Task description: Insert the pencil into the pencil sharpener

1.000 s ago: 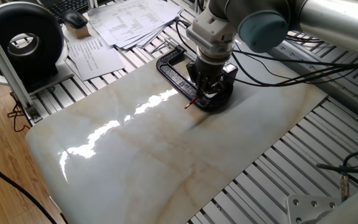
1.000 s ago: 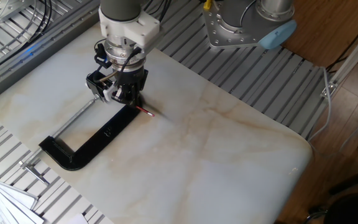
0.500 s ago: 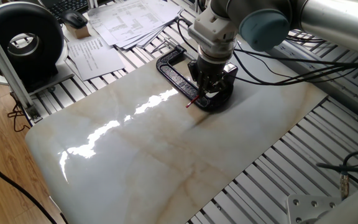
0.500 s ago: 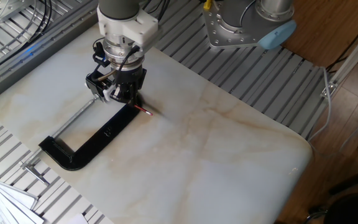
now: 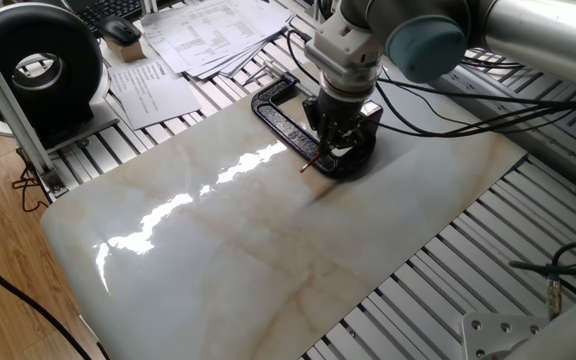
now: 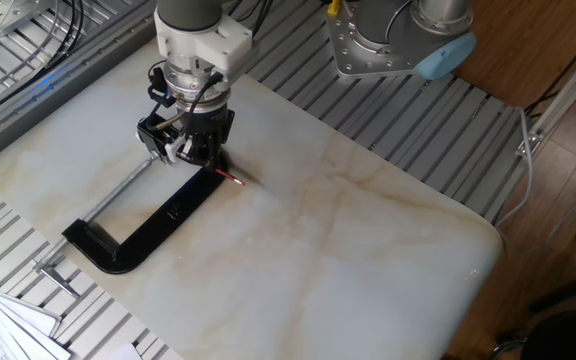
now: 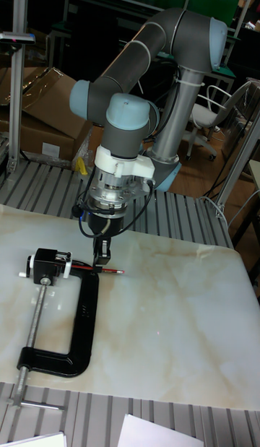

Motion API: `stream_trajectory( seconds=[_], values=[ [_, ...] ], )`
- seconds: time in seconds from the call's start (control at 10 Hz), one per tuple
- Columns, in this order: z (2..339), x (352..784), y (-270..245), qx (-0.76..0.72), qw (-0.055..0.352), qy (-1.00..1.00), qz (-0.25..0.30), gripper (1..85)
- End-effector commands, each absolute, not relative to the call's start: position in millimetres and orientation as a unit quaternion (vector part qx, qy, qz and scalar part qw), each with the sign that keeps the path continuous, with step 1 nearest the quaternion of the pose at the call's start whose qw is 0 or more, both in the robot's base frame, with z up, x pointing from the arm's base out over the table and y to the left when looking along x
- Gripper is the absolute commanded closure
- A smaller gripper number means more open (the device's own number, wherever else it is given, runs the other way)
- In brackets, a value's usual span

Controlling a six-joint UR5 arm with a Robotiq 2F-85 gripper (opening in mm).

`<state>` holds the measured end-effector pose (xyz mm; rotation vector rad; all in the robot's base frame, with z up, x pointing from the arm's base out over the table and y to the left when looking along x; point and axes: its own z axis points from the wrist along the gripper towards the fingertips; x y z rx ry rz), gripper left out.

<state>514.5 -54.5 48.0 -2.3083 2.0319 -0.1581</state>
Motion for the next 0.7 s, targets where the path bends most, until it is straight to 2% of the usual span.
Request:
stream_trajectory(
  seconds=[0.0, 0.6],
  values=[
    [49.5, 514.8, -58.3, -0.749, 0.033, 0.659, -0.056, 84.7],
    [47.4, 514.0, -52.5, -0.747, 0.033, 0.662, -0.048, 84.7]
  ],
)
